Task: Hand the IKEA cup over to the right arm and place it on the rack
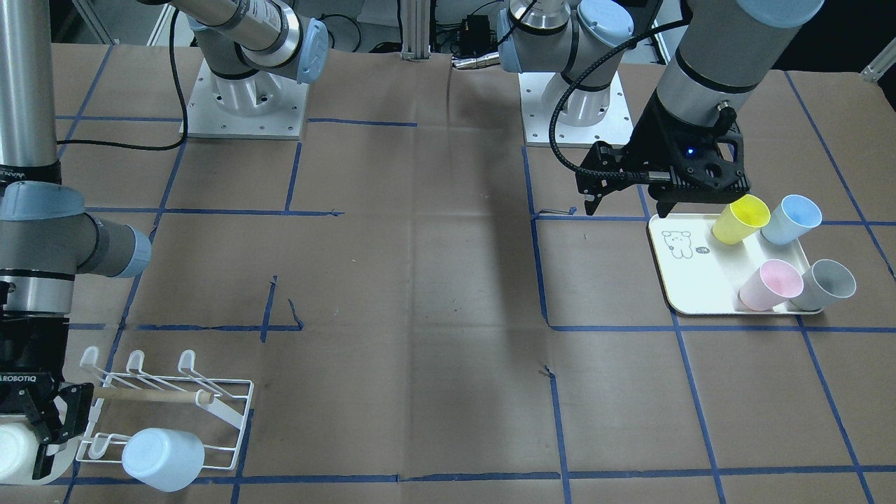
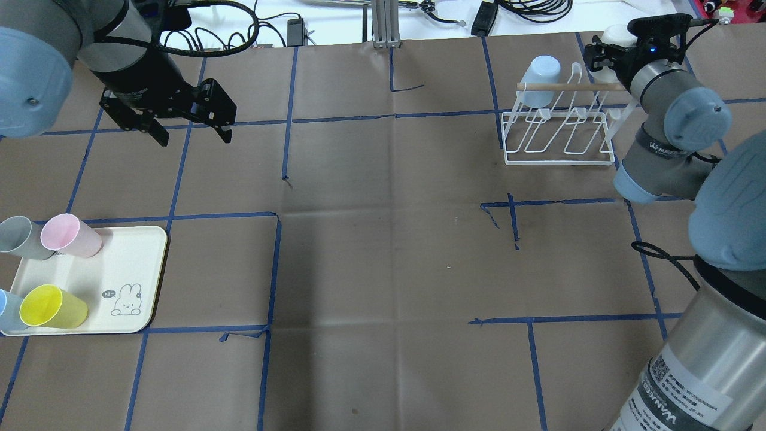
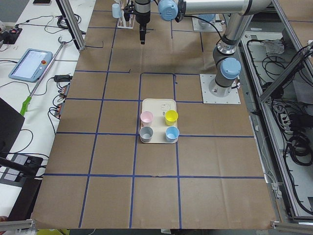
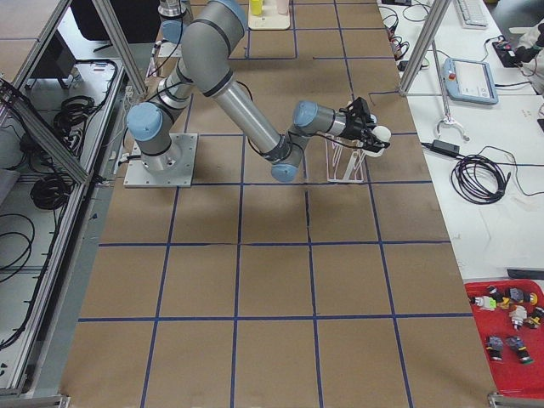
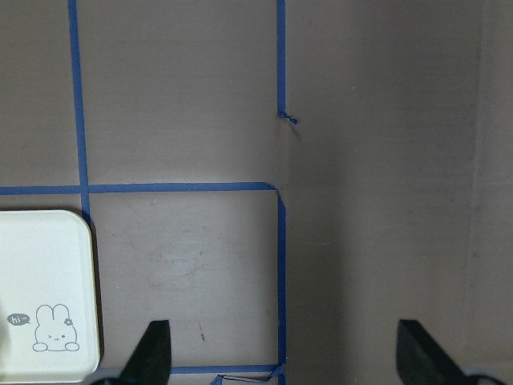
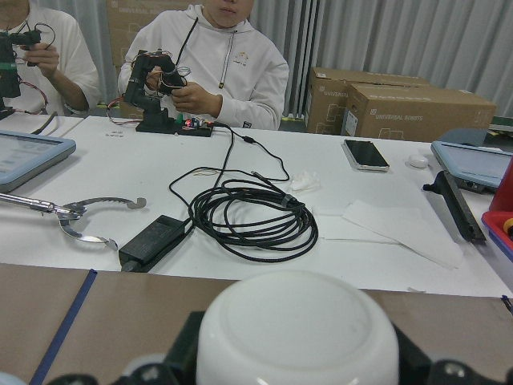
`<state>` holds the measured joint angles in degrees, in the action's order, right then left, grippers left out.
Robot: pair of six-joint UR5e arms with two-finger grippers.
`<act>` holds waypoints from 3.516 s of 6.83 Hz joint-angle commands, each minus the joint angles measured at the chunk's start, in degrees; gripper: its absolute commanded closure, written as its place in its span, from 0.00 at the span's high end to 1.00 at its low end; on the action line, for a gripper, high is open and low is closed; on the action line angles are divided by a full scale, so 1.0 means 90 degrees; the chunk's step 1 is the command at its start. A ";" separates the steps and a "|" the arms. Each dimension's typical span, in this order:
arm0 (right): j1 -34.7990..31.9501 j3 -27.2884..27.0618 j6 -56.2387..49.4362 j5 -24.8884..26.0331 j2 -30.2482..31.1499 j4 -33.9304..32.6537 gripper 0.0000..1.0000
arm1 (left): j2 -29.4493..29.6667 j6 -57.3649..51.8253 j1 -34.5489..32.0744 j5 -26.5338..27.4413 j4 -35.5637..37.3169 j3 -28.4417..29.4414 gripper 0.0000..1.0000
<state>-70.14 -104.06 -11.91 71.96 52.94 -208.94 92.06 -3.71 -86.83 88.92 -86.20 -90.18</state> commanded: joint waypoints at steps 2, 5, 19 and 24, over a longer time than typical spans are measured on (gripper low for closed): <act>0.0000 0.0009 -0.0005 0.0003 0.0074 0.0032 0.99 | -0.0102 -0.0027 0.0000 -0.0007 0.0066 -0.0107 1.00; -0.0058 -0.0010 -0.0005 0.0032 0.0638 0.0351 0.99 | -0.0102 -0.0027 0.0000 -0.0017 0.0105 -0.0097 1.00; -0.1836 0.0543 0.0005 0.1466 0.5054 1.3446 1.00 | -0.0112 -0.0027 -0.0010 -0.0017 0.0095 -0.0126 1.00; -0.2127 0.0800 0.0414 0.1496 0.5172 1.3470 1.00 | -0.0102 -0.0027 -0.0010 -0.0017 0.0105 -0.0117 1.00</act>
<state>-87.82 -96.75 -8.63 84.90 99.51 -87.90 91.07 -3.95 -86.90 88.77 -85.28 -91.26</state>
